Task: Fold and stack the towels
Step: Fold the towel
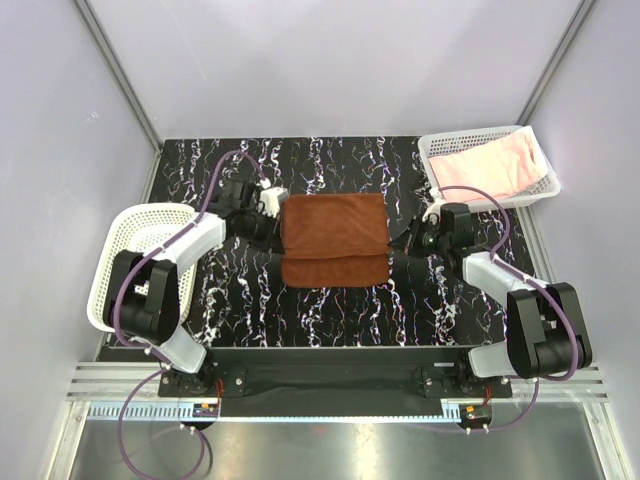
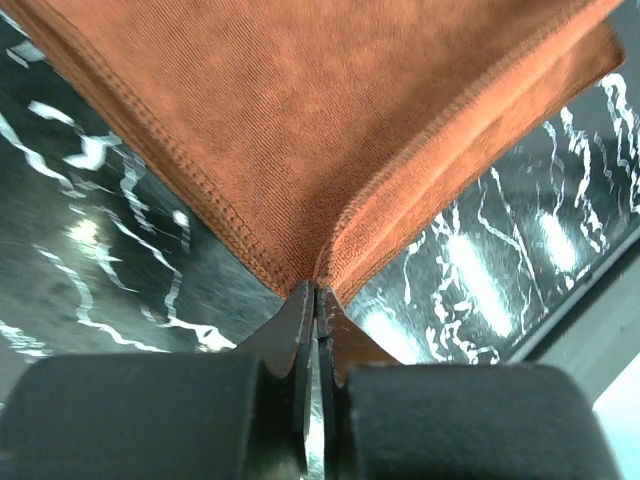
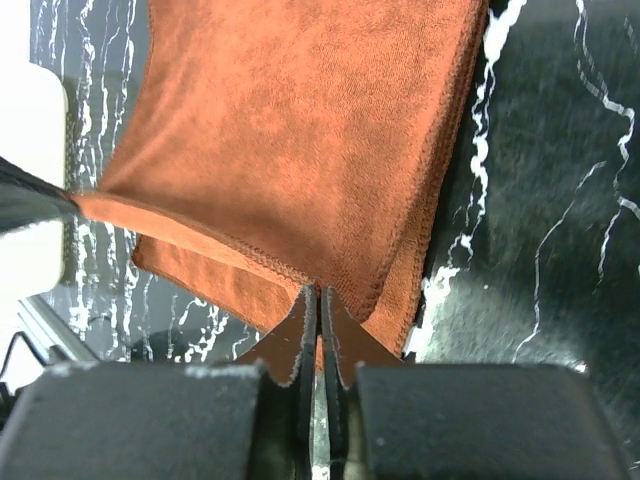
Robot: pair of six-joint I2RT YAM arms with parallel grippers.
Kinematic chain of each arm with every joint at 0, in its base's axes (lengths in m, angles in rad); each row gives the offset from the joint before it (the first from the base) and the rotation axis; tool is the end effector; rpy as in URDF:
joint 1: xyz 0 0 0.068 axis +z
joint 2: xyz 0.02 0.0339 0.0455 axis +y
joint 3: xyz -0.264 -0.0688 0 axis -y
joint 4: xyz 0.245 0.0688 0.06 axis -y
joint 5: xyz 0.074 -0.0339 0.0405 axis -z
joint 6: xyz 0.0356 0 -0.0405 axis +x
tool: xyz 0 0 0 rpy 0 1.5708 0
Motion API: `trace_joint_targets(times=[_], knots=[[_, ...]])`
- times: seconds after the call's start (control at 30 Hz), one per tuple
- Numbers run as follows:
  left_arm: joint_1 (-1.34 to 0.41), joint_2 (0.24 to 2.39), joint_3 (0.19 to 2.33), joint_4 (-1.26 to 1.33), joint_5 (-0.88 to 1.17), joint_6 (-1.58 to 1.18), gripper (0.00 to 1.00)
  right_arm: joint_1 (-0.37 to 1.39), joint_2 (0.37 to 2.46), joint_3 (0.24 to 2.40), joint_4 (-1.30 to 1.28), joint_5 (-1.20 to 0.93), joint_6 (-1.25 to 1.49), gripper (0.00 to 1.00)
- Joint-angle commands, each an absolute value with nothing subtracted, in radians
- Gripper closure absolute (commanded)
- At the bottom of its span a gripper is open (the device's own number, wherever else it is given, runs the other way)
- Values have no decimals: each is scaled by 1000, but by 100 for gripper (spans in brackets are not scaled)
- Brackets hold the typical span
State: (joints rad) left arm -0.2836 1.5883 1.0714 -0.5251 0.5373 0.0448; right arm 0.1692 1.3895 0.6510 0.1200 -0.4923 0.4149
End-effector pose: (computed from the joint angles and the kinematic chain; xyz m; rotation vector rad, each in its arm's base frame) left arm 0.3021 -0.1070 0.2182 0.6101 2.5084 -0.7867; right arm 0.2730 0.0637 0.1915 -0.0134 2.2370 0.8632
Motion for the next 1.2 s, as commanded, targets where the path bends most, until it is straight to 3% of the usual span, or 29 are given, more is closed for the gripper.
trace_joint_targets(times=[0.0, 0.07, 0.1, 0.27, 0.47, 0.77, 0.93, 1.17], knots=[[-316, 1597, 1040, -549, 557, 25, 94, 181, 1396, 644, 130, -522, 486, 94], [-328, 1597, 1006, -543, 535, 8, 91, 201, 1404, 632, 109, -532, 517, 86], [-343, 1595, 1000, -548, 523, 5, 78, 207, 1402, 629, 92, -531, 529, 76], [-360, 1553, 977, -598, 384, -49, 61, 224, 1335, 621, -112, -440, 528, 70], [-360, 1471, 1000, -572, 336, -136, 52, 224, 1278, 663, -184, -365, 529, 63], [-359, 1690, 1123, -480, 357, -222, 52, 222, 1521, 919, -187, -321, 463, 63], [-360, 1753, 1134, -454, 445, -235, 58, 222, 1672, 1037, -245, -377, 397, 63], [-364, 1658, 1019, -439, 505, -230, 59, 233, 1666, 936, -256, -472, 345, 64]])
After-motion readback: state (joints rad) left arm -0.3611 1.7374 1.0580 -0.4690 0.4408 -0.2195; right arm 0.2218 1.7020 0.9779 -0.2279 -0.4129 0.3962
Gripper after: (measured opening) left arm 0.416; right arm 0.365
